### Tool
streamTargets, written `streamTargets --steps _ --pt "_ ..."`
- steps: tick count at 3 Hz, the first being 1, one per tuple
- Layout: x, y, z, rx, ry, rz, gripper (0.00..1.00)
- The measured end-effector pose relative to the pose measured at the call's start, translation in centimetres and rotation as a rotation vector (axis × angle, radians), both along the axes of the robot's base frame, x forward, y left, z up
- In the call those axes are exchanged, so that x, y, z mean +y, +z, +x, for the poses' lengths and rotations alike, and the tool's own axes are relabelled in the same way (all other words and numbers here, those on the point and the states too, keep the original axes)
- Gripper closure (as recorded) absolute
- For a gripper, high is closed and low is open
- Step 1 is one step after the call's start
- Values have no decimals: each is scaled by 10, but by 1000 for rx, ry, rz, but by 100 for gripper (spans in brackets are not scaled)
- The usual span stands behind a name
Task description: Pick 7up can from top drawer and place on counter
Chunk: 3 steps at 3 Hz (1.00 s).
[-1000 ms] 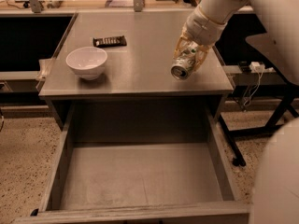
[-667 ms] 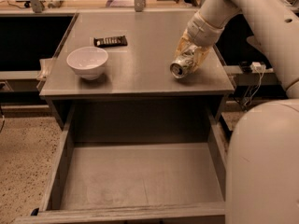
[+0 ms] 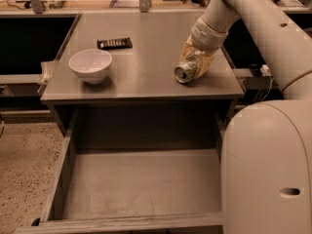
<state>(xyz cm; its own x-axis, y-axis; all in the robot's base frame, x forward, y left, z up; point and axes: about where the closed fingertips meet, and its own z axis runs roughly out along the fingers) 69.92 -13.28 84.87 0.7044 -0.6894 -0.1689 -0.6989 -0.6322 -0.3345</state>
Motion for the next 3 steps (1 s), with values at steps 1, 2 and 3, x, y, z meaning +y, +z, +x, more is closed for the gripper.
streamTargets --steps 1,2,3 --pt "0 0 0 0 0 0 31" --pt "0 0 0 0 0 0 7" --pt "5 17 -1 -5 -12 -52 0"
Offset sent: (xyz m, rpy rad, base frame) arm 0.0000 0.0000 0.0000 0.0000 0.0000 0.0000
